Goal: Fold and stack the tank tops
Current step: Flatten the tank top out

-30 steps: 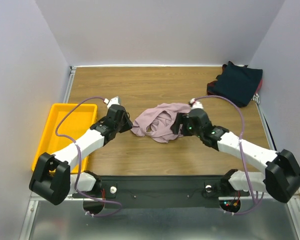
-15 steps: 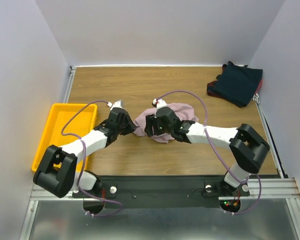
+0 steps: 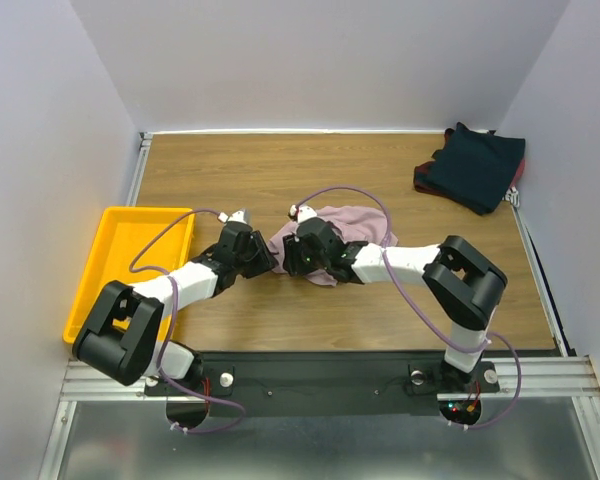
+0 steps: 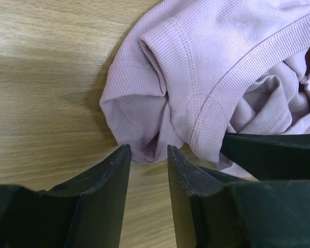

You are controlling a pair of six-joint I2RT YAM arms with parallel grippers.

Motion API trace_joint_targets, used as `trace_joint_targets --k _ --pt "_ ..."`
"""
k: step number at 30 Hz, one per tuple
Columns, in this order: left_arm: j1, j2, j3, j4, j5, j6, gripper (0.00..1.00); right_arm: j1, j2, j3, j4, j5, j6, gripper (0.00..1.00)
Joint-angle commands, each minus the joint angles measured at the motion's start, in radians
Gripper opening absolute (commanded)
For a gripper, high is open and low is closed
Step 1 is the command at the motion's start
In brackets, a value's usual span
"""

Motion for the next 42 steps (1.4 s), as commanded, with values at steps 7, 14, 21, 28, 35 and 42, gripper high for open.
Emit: trace_joint_targets --k 7,14,21,28,35,42 --pt "0.003 -0.018 -0.013 0.057 0.054 0.048 0.47 0.009 -0.149 0.01 0.045 0.179 0.049 0.09" --pt "0.0 0.002 0.011 0.036 0.062 0.116 0.46 0.009 -0.319 0.06 -0.073 0.309 0.045 0.0" --pt "-0.02 0.008 0.026 0.029 0.043 0.156 0.46 0.007 -0.416 0.073 -0.119 0.396 0.016 0.01" --pt "-0.057 0.061 0.059 0.029 -0.003 0.143 0.48 0.006 -0.427 0.108 -0.142 0.426 -0.015 0.01" --pt "-0.066 0.061 0.066 0.059 -0.075 0.088 0.49 0.007 -0.439 0.12 -0.15 0.422 -0.026 0.0" --pt "-0.08 0.123 0.102 0.043 -0.107 0.093 0.26 0.006 -0.445 0.135 -0.157 0.427 -0.037 0.0"
